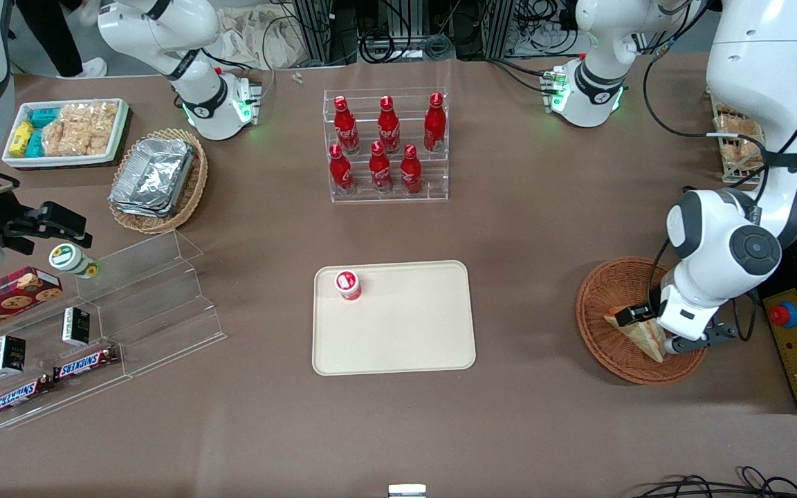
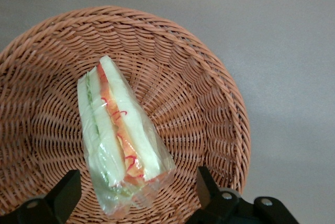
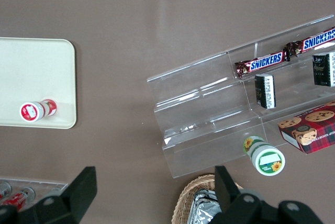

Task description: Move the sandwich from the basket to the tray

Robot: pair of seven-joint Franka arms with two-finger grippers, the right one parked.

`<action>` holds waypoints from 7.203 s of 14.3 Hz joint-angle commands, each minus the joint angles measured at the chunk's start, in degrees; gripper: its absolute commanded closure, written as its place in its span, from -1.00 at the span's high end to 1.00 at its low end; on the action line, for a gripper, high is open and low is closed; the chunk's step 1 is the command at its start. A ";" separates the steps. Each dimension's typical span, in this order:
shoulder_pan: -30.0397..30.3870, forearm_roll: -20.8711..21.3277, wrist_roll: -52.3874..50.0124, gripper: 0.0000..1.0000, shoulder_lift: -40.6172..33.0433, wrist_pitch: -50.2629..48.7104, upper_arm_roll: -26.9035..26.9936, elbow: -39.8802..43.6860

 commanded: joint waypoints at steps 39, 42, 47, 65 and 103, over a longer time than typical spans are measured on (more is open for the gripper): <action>-1.23 0.55 -5.09 -0.87 -7.14 -45.84 -13.95 27.73; -1.32 0.73 -5.27 -0.87 -6.70 -45.67 -17.81 27.82; -1.32 2.83 -5.09 -0.87 -2.68 -41.29 -25.72 27.73; -12.31 19.27 -18.10 -1.00 21.42 -12.19 -27.84 28.09; -1.63 -2.94 20.55 0.99 -10.83 -45.93 2.86 27.99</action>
